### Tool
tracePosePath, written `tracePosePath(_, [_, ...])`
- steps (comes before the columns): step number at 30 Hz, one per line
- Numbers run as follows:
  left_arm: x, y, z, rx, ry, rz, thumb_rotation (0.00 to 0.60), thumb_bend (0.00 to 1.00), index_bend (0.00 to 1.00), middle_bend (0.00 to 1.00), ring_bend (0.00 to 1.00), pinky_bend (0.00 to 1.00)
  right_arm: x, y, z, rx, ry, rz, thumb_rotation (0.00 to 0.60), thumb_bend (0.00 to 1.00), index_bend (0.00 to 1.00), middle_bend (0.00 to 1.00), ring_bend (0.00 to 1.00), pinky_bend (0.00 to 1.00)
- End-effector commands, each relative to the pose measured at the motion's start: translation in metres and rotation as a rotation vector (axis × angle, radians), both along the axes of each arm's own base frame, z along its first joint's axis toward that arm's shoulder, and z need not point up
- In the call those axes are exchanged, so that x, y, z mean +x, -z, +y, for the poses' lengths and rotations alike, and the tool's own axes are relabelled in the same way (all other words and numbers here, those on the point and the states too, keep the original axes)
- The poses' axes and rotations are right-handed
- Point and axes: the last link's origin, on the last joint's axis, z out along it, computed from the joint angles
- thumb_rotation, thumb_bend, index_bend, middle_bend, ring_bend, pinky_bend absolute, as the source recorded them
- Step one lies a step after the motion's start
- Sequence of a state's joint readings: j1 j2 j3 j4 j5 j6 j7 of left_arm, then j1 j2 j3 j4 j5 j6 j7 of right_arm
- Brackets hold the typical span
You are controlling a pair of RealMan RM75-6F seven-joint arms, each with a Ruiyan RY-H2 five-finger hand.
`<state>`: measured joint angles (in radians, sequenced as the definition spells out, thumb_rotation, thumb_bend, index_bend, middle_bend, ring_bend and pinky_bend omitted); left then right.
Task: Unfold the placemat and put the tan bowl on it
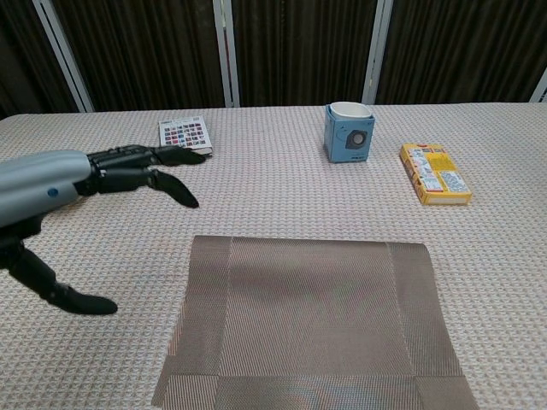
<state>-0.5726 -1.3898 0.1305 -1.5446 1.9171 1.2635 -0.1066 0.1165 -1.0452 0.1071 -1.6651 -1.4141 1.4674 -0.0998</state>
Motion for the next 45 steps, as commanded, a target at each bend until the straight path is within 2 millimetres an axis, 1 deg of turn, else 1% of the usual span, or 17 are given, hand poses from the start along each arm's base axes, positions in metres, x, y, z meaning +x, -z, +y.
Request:
tracePosePath(1, [0.001, 0.015, -0.012, -0.038, 0.061, 0.059, 0.600, 0.16, 0.24, 0.00, 0.00, 0.00, 0.000, 0.000, 0.000, 0.001, 0.002, 0.001, 0.600, 0.00, 0.00, 0.00, 0.00, 0.00])
tracePosePath(3, [-0.005, 0.023, -0.016, -0.060, 0.076, 0.094, 0.600, 0.18, 0.24, 0.00, 0.00, 0.00, 0.000, 0.000, 0.000, 0.001, 0.002, 0.002, 0.600, 0.00, 0.00, 0.00, 0.00, 0.00])
tracePosePath(6, [-0.018, 0.036, -0.023, -0.084, 0.112, 0.144, 0.600, 0.19, 0.24, 0.00, 0.00, 0.00, -0.001, 0.000, 0.000, -0.001, 0.003, 0.004, 0.600, 0.00, 0.00, 0.00, 0.00, 0.00])
tracePosePath(11, [-0.029, 0.046, -0.027, -0.078, 0.169, 0.184, 0.600, 0.23, 0.25, 0.00, 0.00, 0.00, -0.001, 0.000, 0.000, 0.001, 0.006, 0.005, 0.600, 0.00, 0.00, 0.00, 0.00, 0.00])
tracePosePath(19, [-0.042, 0.064, -0.032, -0.102, 0.229, 0.195, 0.600, 0.24, 0.26, 0.00, 0.00, 0.00, -0.002, -0.001, -0.001, -0.003, 0.008, 0.004, 0.600, 0.00, 0.00, 0.00, 0.00, 0.00])
tracePosePath(24, [-0.048, 0.072, -0.033, -0.091, 0.259, 0.201, 0.600, 0.24, 0.26, 0.00, 0.00, 0.00, -0.002, -0.002, -0.001, -0.007, 0.007, 0.005, 0.600, 0.00, 0.00, 0.00, 0.00, 0.00])
tracePosePath(31, [-0.052, 0.077, -0.028, -0.059, 0.260, 0.189, 0.600, 0.24, 0.27, 0.00, 0.00, 0.00, -0.003, -0.003, -0.001, -0.009, 0.010, 0.006, 0.600, 0.00, 0.00, 0.00, 0.00, 0.00])
tracePosePath(45, [-0.043, 0.095, -0.024, -0.061, 0.275, 0.184, 0.600, 0.24, 0.27, 0.00, 0.00, 0.00, -0.004, -0.002, -0.001, -0.006, 0.013, 0.010, 0.600, 0.00, 0.00, 0.00, 0.00, 0.00])
